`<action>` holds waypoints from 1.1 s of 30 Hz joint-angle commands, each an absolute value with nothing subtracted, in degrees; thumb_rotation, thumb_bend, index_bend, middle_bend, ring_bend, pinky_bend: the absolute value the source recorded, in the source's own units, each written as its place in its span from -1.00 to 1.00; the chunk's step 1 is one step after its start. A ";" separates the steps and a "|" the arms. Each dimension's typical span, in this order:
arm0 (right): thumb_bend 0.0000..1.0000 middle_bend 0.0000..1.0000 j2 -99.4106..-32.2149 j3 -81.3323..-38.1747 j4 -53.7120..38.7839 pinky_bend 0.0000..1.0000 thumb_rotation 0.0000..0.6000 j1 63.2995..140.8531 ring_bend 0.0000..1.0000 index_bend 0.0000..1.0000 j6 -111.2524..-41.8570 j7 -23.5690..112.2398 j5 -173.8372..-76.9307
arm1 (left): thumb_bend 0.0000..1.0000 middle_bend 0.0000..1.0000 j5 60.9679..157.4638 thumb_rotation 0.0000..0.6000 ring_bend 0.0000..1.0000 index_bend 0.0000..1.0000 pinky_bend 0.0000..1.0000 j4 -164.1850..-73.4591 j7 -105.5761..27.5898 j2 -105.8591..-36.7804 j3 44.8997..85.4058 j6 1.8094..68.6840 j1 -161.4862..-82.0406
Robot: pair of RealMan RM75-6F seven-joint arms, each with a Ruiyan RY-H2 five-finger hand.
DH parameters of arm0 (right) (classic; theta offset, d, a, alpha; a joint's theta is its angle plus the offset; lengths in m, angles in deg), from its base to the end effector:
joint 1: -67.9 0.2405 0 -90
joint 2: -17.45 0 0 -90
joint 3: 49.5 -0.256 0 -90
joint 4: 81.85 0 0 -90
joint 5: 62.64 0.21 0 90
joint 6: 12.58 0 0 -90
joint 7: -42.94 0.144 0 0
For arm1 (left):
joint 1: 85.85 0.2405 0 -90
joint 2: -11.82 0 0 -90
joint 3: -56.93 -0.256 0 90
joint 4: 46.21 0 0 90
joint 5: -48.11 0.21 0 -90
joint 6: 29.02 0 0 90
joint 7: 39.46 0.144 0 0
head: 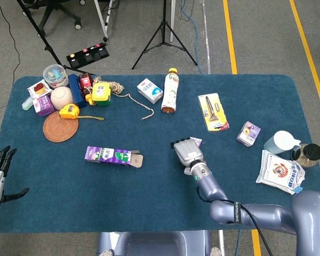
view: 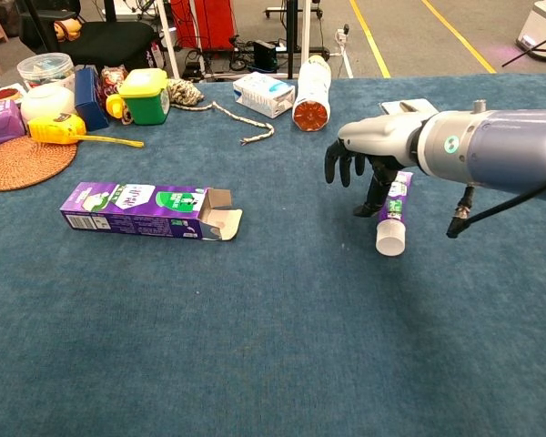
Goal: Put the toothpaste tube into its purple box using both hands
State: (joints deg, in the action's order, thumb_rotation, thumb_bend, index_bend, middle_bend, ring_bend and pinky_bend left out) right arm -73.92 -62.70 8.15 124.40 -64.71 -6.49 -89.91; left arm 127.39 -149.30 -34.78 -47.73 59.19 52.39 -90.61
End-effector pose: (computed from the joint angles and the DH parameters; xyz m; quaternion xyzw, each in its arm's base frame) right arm -0.0942 -0.3577 -0.0466 0.7826 -0.3915 0.2318 0.4248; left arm -0.2987 0.1743 0.1621 -0.5743 -0.4443 -0.3530 0.5900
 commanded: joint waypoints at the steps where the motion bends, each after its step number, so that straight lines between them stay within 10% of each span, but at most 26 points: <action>1: -0.34 -0.36 -75.12 -62.18 5.78 -0.48 1.00 126.26 -0.45 -0.45 -65.30 -7.08 -85.98 | -0.90 -1.00 127.13 1.00 -1.00 -1.00 -0.58 -149.31 -34.80 -47.70 59.28 52.20 -90.69; 33: -0.26 -0.24 -61.09 -56.82 15.30 -0.45 1.00 132.15 -0.41 -0.32 -70.94 -17.13 -62.09 | -0.90 -1.00 127.38 1.00 -1.00 -1.00 -0.58 -150.13 -35.82 -46.90 59.01 52.03 -90.55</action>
